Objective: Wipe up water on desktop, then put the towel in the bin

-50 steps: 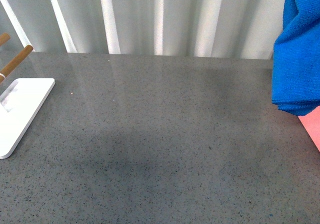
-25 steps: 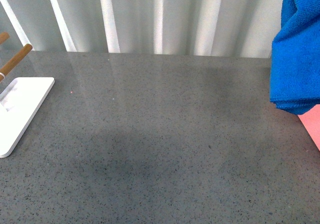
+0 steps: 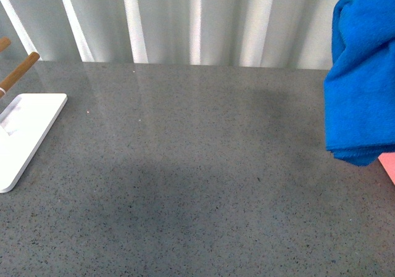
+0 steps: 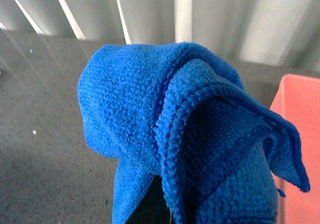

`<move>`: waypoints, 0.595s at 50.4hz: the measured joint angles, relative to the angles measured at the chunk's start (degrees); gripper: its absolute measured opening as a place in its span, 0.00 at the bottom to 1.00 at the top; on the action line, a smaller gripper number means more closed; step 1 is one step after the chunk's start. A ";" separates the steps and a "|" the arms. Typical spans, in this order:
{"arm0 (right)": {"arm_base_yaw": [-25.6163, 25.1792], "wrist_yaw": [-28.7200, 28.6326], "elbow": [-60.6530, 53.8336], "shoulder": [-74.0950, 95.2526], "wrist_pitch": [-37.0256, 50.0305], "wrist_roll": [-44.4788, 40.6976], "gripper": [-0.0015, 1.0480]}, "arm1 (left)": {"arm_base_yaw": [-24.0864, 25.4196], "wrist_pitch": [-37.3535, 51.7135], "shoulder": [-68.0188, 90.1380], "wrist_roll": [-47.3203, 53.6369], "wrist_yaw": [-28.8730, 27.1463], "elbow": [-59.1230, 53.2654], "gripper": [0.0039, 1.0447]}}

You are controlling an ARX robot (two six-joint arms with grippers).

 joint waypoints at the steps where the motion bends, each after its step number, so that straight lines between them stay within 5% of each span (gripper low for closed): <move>1: 0.15 0.24 0.28 0.48 -0.46 -0.22 0.03 | 0.00 0.00 0.00 0.00 0.00 0.00 0.21; 22: 6.25 8.09 10.78 20.00 -8.87 -7.67 0.03 | 0.00 0.00 0.00 0.00 0.00 0.00 0.93; 30: 7.89 11.06 13.33 27.56 -8.09 -10.56 0.03 | 0.00 0.00 0.00 0.11 0.00 0.00 0.94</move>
